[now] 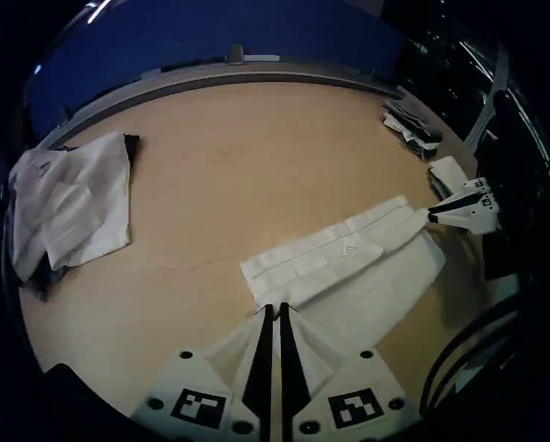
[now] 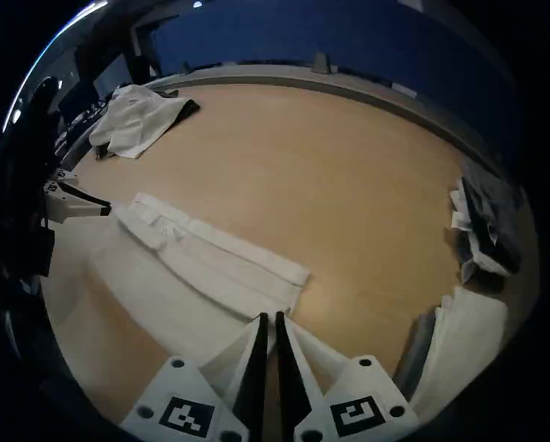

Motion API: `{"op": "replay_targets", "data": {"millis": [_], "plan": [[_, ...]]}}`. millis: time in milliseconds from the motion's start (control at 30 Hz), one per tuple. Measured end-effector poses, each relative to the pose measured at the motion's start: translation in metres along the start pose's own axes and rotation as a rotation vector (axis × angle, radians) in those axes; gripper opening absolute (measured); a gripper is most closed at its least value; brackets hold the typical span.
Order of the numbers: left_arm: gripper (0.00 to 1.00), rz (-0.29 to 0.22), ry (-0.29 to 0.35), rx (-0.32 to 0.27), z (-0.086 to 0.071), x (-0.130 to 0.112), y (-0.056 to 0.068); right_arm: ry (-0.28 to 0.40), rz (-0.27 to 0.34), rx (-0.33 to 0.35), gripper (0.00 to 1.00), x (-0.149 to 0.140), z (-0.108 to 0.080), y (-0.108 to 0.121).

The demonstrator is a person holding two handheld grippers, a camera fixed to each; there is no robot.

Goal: Fold towel

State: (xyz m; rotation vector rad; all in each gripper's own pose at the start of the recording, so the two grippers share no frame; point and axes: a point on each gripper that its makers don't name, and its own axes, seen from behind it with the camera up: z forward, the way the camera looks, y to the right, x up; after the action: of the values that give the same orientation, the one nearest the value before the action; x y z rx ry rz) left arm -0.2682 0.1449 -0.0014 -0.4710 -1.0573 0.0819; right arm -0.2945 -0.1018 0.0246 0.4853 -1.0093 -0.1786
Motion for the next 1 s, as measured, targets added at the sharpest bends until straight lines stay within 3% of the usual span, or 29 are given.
{"op": "replay_targets", "data": {"millis": [67, 167, 300, 433, 567, 900, 1000], "plan": [[0.09, -0.003, -0.001, 0.003, 0.001, 0.0, -0.001, -0.004, -0.002, -0.003, 0.11, 0.0, 0.001, 0.001], [0.13, -0.008, 0.001, 0.008, 0.002, 0.002, -0.004, -0.006, -0.002, -0.006, 0.23, 0.002, 0.003, 0.003], [0.27, -0.012, 0.014, 0.012, 0.002, 0.007, -0.007, 0.001, -0.009, -0.031, 0.39, 0.005, 0.005, 0.008], [0.48, -0.011, 0.023, 0.017, 0.002, 0.011, -0.011, 0.005, -0.017, -0.046, 0.47, 0.008, 0.007, 0.011], [0.58, -0.008, 0.028, 0.031, 0.002, 0.012, -0.016, 0.013, -0.019, -0.064, 0.55, 0.01, 0.01, 0.014], [0.62, -0.013, 0.04, 0.039, -0.001, 0.014, -0.02, 0.037, -0.009, -0.094, 0.86, 0.019, 0.012, 0.018], [0.71, -0.016, 0.041, 0.034, -0.002, 0.014, -0.019, 0.041, -0.012, -0.095, 0.95, 0.02, 0.011, 0.017]]}}
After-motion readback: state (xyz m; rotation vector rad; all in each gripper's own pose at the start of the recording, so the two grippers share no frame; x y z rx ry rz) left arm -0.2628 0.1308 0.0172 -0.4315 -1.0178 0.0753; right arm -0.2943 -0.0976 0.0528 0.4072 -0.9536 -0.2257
